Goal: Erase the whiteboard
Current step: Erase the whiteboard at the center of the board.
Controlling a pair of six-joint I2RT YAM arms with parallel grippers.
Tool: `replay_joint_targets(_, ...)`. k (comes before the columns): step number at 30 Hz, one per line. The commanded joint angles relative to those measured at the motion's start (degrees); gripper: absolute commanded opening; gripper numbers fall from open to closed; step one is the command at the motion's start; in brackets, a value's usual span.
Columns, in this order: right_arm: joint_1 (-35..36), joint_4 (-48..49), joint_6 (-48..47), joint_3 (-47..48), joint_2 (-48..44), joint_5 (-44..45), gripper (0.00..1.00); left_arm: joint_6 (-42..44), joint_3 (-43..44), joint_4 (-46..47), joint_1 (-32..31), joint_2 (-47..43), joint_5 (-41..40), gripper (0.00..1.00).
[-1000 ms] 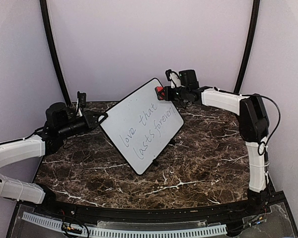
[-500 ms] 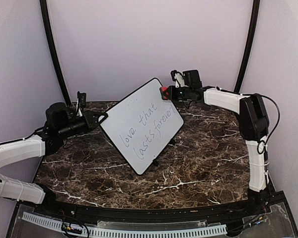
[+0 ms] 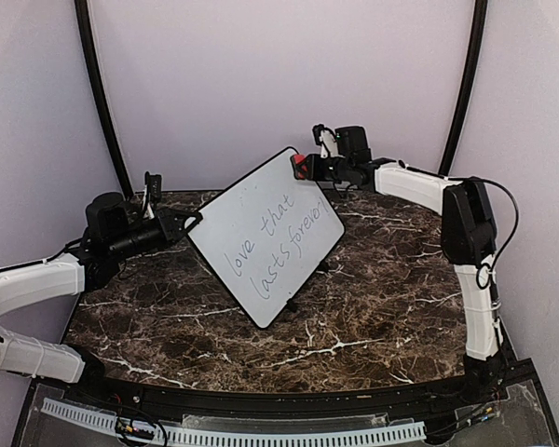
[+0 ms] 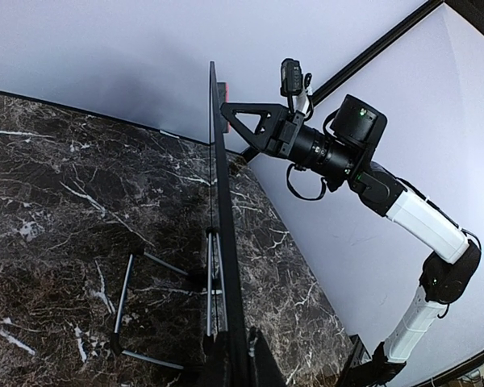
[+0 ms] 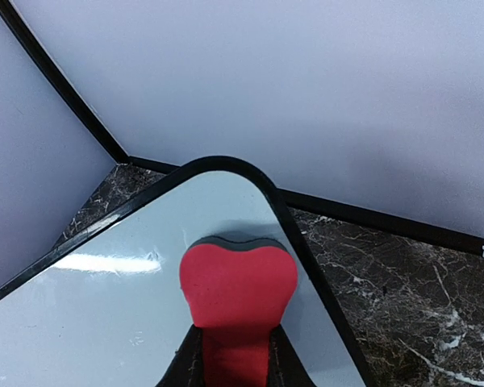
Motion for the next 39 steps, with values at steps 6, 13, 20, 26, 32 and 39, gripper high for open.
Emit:
replay_joint_targets(6, -1.4, 9.9, 9.5, -18.9, -5.1, -3.7, 0.03, 2.7, 1.1, 9.5, -1.6, -4.0, 10.9, 0.00)
replay_joint_targets(13, -1.3, 13.9, 12.3, -23.9, -7.2, -5.1, 0.03, 2.3, 1.0, 9.9, -1.6, -3.7, 11.3, 0.00)
replay_joint_targets(20, -0.8, 6.6, 11.8, -9.4, -2.1, -6.1, 0.03, 2.2, 1.0, 10.0, -1.6, -3.6, 11.3, 0.00)
replay_joint_targets(26, 0.1, -0.9, 9.8, 3.4, 3.0, -5.0, 0.03, 2.6, 1.0, 9.7, -1.6, -3.8, 11.1, 0.00)
replay_joint_targets(32, 2.2, -1.8, 5.8, 2.5, 2.6, -4.2, 0.03, 2.2, 1.0, 10.0, -1.6, -3.6, 11.4, 0.00)
replay_joint_targets(39, 6.4, 0.2, -0.7, -3.1, -1.0, -2.6, 0.03, 2.0, 0.9, 10.2, -1.6, -3.4, 11.5, 0.00)
